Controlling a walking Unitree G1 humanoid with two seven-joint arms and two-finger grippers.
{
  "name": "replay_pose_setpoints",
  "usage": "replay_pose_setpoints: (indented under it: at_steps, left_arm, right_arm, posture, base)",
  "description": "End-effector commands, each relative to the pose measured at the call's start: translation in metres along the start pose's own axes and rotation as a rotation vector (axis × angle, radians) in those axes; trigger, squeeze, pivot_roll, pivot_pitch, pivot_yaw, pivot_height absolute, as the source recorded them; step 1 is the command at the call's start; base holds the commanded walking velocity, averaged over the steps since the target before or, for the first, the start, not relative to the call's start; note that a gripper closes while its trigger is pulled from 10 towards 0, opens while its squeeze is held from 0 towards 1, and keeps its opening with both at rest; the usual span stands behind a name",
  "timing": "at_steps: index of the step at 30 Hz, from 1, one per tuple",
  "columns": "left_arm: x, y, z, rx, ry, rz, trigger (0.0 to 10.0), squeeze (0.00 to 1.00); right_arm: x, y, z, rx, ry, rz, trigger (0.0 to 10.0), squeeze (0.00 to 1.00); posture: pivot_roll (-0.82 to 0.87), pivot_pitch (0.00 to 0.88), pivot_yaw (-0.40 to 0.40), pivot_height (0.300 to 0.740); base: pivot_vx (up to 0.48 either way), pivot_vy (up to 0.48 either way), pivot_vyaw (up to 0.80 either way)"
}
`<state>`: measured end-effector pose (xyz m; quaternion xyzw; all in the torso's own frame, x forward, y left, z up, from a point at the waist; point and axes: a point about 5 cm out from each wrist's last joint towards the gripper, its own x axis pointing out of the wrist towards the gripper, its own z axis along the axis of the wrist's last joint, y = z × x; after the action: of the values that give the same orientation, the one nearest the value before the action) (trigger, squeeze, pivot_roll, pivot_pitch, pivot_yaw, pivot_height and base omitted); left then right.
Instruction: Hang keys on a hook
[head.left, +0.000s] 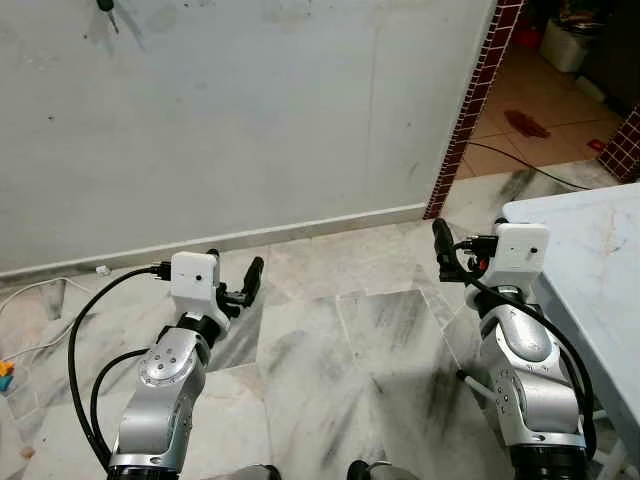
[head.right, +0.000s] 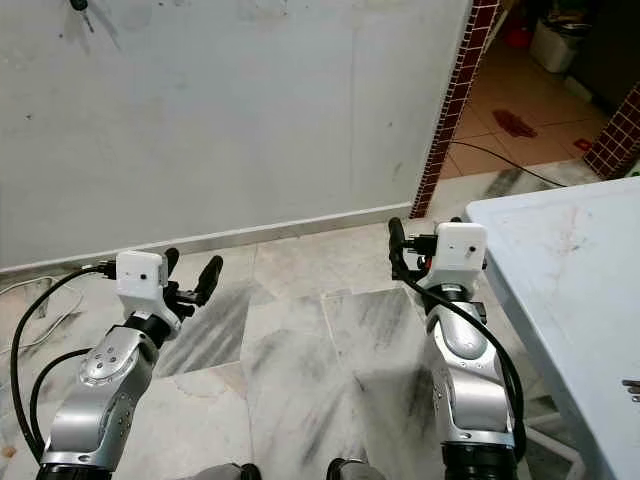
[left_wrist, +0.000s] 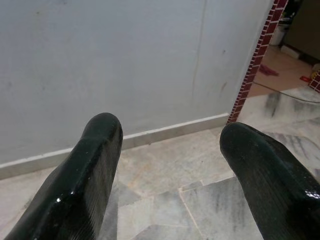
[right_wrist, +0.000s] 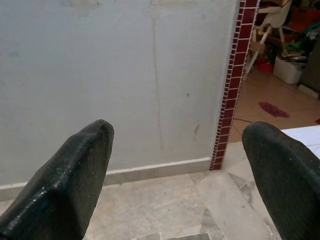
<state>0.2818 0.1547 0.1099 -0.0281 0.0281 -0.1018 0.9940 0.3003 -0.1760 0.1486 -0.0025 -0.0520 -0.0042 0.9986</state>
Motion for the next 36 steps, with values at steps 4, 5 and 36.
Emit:
replay_pose_setpoints:
  at_steps: [4,5,36]
  left_arm:
    - [0.0014,0.0082,-0.0003,0.017,0.010,0.016,10.0,0.00]
    - [0.0014,0.0088,0.0002,0.018,0.010,0.017,10.0,0.00]
    - [0.0038,0.0081,0.0042,0.033,-0.002,0.011,10.0,0.00]
  right_arm:
    - [-0.0007,-0.0005,-0.0020,0.002,0.009,-0.016,10.0,0.00]
    - [-0.0008,-0.0003,-0.0021,0.002,0.009,-0.016,10.0,0.00]
    - [0.0023,0.0053,0.0046,0.008,-0.015,-0.014,10.0,0.00]
  posture:
    - [0.00,0.161,0.045,0.740]
    - [0.00,0.161,0.045,0.740]
    - [0.00,0.161,0.050,0.740]
  base:
    - [0.000,0.000,-0.80]
    - [0.000,0.000,-0.80]
    - [0.000,0.000,-0.80]
